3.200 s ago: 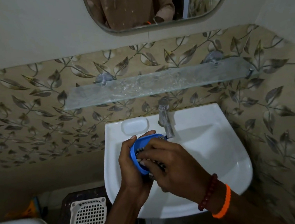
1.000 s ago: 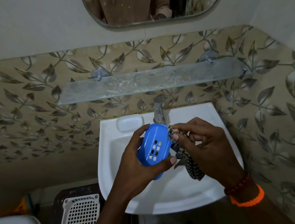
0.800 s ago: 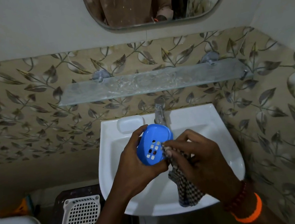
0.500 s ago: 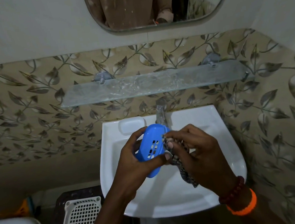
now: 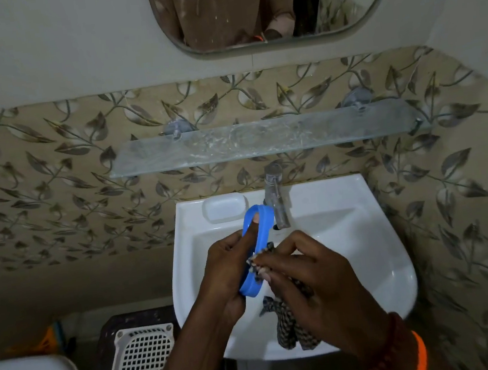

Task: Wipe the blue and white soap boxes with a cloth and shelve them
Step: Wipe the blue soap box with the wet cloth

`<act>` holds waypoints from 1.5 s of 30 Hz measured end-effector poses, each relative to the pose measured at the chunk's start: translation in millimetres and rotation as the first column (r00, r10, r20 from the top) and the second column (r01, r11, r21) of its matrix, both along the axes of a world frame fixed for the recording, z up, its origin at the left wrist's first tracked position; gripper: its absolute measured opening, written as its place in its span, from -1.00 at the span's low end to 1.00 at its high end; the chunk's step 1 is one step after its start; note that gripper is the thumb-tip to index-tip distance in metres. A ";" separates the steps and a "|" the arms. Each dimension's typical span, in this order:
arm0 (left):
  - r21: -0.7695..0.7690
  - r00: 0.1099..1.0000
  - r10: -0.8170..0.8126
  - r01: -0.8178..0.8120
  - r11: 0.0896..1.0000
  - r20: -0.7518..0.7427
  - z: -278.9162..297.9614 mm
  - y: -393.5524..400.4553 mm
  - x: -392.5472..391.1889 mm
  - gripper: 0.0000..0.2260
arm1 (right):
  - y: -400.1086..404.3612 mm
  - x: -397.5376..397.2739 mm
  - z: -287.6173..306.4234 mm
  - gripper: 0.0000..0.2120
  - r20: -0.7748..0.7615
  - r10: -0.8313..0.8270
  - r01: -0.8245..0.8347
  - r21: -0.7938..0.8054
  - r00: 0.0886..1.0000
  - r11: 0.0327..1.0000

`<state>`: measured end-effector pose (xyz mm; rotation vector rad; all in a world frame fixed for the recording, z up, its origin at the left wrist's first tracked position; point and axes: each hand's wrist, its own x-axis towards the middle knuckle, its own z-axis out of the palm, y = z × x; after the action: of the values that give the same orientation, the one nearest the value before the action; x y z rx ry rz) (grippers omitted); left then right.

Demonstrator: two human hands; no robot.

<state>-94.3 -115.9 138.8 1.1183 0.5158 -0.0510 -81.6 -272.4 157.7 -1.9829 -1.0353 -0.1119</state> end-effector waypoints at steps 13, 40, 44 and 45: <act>-0.023 0.991 0.123 -0.124 0.992 -0.055 -2.8 2.8 4.1 -0.57 | 0.8 -15.8 -2.9 -0.79 0.013 0.139 -0.136 -0.143 0.990 0.980; 0.262 1.000 0.011 -0.005 0.965 -0.022 -25.9 -9.4 -4.8 -0.46 | -20.6 24.6 10.4 -0.87 -0.611 0.045 0.185 0.309 0.790 0.933; 0.600 0.897 -0.196 -0.093 0.794 0.397 -19.9 -1.1 4.8 -0.62 | -32.3 40.0 22.6 -0.84 -0.770 0.260 0.074 0.369 0.582 0.926; 0.604 0.879 -0.236 -0.072 0.794 0.415 -17.5 -3.0 8.3 -0.64 | -32.0 40.8 24.8 -0.82 -0.788 0.287 0.063 0.380 0.545 0.923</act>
<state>-86.0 -118.9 121.3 1.7267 0.0181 0.3318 -40.8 -304.4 182.5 -1.3211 -0.4317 0.6389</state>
